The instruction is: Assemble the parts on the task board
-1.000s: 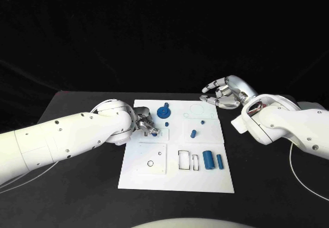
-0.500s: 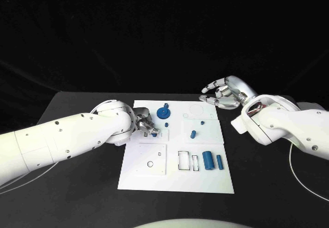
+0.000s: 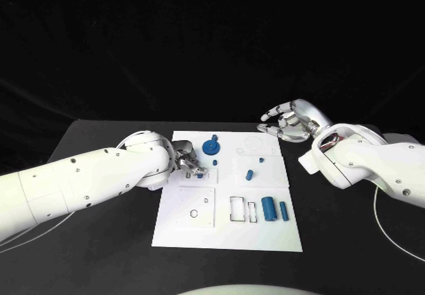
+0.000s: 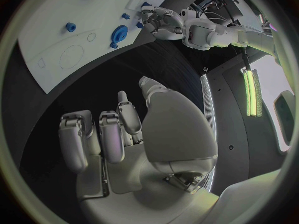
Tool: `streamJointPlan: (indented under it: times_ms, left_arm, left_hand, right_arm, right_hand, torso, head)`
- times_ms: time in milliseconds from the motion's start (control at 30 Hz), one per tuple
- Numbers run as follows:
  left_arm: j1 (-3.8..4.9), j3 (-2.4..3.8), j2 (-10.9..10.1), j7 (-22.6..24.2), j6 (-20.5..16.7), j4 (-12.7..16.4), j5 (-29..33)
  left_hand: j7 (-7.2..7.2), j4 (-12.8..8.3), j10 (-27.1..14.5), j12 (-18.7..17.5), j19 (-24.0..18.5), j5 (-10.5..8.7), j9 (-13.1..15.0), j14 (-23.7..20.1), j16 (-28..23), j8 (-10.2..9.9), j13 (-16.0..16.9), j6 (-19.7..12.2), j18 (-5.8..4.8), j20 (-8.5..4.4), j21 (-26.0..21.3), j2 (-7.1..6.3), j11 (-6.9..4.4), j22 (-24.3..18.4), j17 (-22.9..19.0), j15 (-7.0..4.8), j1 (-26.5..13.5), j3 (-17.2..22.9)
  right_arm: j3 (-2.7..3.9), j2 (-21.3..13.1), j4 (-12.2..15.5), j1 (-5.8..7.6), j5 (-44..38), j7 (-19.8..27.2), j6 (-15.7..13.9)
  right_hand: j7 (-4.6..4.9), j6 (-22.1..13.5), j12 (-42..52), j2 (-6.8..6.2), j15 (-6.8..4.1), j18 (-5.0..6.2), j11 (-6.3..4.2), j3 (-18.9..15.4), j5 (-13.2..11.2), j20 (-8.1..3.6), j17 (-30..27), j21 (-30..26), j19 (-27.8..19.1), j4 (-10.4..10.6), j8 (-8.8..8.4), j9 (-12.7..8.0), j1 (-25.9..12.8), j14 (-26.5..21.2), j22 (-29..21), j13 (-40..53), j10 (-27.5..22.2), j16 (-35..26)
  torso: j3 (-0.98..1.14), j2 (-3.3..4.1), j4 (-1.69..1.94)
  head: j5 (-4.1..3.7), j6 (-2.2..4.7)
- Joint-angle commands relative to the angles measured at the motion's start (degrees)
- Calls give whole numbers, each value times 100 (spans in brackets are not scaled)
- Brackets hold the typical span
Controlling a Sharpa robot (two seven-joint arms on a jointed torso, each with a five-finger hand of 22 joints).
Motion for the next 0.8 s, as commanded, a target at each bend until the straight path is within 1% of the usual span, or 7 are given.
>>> streamJointPlan:
  times_ms: [33, 167, 367, 467, 567, 667, 800]
  left_arm:
    - [-17, 0, -6, -1, 6, 47, 73]
    - [-18, 27, -33, 3, -37, 93, 97]
    - [-18, 104, -90, 10, -87, 174, 111]
    - [-18, 165, -123, 16, -109, 229, 144]
    - [-14, 245, -172, 20, -135, 301, 184]
    - [3, 296, -215, 21, -139, 350, 196]
    - [63, 348, -282, 25, -96, 407, 208]
  left_hand:
    - [36, 0, 32, 28, 129, -40, 6, 606, 36, -10, -5, 20, -52, -31, 17, -7, 9, 298, 1509, -27, -52, -50]
    - [39, 7, 28, 23, 129, -54, 7, 606, 36, -16, -12, 19, -51, -32, 16, 5, 11, 298, 1509, -26, -73, -76]
    - [39, 10, 28, 24, 125, -57, 7, 606, 36, -19, -11, 19, -49, -32, 12, 14, 12, 288, 1509, -25, -83, -86]
    - [39, 9, 27, 22, 125, -58, 7, 606, 36, -19, -13, 19, -49, -32, 12, 16, 12, 288, 1509, -25, -83, -88]
    - [44, 5, 11, 1, 119, -61, 8, 606, 36, -28, -36, 5, -46, -34, 4, 14, 16, 273, 1509, -23, -89, -107]
    - [44, 5, 11, 1, 119, -61, 8, 606, 36, -28, -36, 5, -46, -34, 4, 14, 16, 273, 1509, -23, -89, -107]
    - [49, -3, -16, -29, 108, -60, 9, 606, 36, -41, -69, -17, -40, -34, -10, 10, 21, 247, 1509, -20, -82, -130]
  right_arm:
    - [0, 5, -1, -3, -15, 57, -10]
    - [0, 8, -4, -3, -11, 63, -22]
    - [0, 9, -18, -4, 0, 72, -35]
    - [0, 11, -29, -5, 6, 78, -40]
    - [0, 15, -46, -8, 14, 82, -45]
    - [0, 17, -57, -10, 19, 86, -47]
    - [0, 17, -73, -12, 25, 88, -48]
  right_hand:
    - [14, -39, -19, 15, -25, 5, 6, -14, -31, -38, 1135, -40, 524, 11, 34, 2, -60, 492, 1409, 40, -52, -37]
    - [14, -43, -24, 14, -25, 6, 7, -16, -32, -38, 1132, -43, 522, 12, 34, 2, -67, 491, 1406, 35, -57, -39]
    - [15, -50, -23, 13, -25, 7, 8, -22, -35, -38, 1125, -49, 519, 14, 34, 1, -87, 489, 1403, 36, -56, -44]
    - [15, -50, -23, 13, -25, 7, 8, -22, -35, -38, 1125, -49, 519, 14, 34, 1, -87, 489, 1403, 36, -56, -44]
    - [15, -53, -23, 14, -25, 7, 8, -25, -36, -38, 1125, -49, 519, 16, 35, 1, -99, 489, 1403, 36, -57, -44]
    - [15, -56, -25, 15, -24, 8, 9, -29, -37, -38, 1120, -53, 517, 18, 37, 1, -113, 487, 1401, 34, -59, -47]
    - [15, -56, -25, 15, -24, 8, 9, -29, -37, -38, 1120, -53, 517, 18, 37, 1, -113, 487, 1401, 34, -59, -47]
  torso:
    - [3, 2, -2]
    - [0, 5, 0]
    - [2, 5, 3]
    - [0, 6, 4]
    - [0, 3, 6]
    - [3, 1, 3]
    - [4, 3, 3]
  head:
    - [-1, 12]
    - [-4, 22]
    - [-14, 45]
    - [-15, 57]
    - [-22, 78]
    - [-18, 88]
    - [-23, 117]
